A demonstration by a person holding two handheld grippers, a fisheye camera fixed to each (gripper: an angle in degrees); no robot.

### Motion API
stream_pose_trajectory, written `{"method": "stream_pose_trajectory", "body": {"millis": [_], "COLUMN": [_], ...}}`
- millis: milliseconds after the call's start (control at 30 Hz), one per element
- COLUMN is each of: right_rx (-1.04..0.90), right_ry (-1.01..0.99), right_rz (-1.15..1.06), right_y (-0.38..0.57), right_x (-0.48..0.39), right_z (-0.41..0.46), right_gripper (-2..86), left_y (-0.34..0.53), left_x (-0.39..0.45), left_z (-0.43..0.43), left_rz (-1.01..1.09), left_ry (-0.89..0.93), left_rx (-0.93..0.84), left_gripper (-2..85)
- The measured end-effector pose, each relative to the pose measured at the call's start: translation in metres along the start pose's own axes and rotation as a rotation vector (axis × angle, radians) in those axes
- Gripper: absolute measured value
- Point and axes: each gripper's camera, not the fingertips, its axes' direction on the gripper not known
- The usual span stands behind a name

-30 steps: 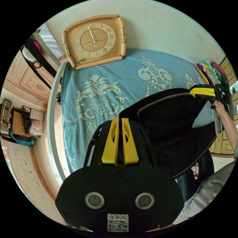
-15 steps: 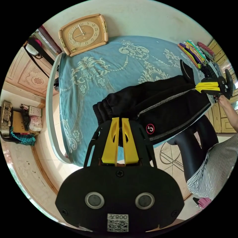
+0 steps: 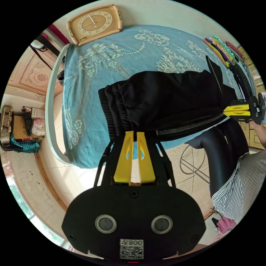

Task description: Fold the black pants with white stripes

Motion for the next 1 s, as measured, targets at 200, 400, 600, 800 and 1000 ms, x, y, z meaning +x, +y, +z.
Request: {"method": "stream_pose_trajectory", "body": {"millis": [200,400,600,800,1000], "right_rx": [-0.043,-0.069,-0.038,0.020,0.053], "right_ry": [-0.034,-0.070,-0.088,-0.197,-0.291], "right_rz": [0.004,0.041,0.057,0.158,0.247], "right_y": [0.008,0.016,0.027,0.045,0.060], "right_x": [-0.007,0.000,0.009,0.035,0.060], "right_z": [0.018,0.036,0.027,0.016,0.003], "right_gripper": [0.7,1.0,1.6,2.5,2.1], "left_y": [-0.002,-0.003,0.010,0.034,0.051], "left_x": [-0.005,-0.013,-0.042,-0.059,-0.059], "left_z": [0.031,0.057,0.066,0.085,0.108], "left_rz": [0.008,-0.005,-0.118,-0.296,-0.455], "left_ry": [-0.013,-0.007,0.136,0.205,0.309], "left_rx": [-0.019,-0.027,0.079,0.206,0.342], "left_gripper": [1.6,2.8,5.8,6.6,3.5]}}
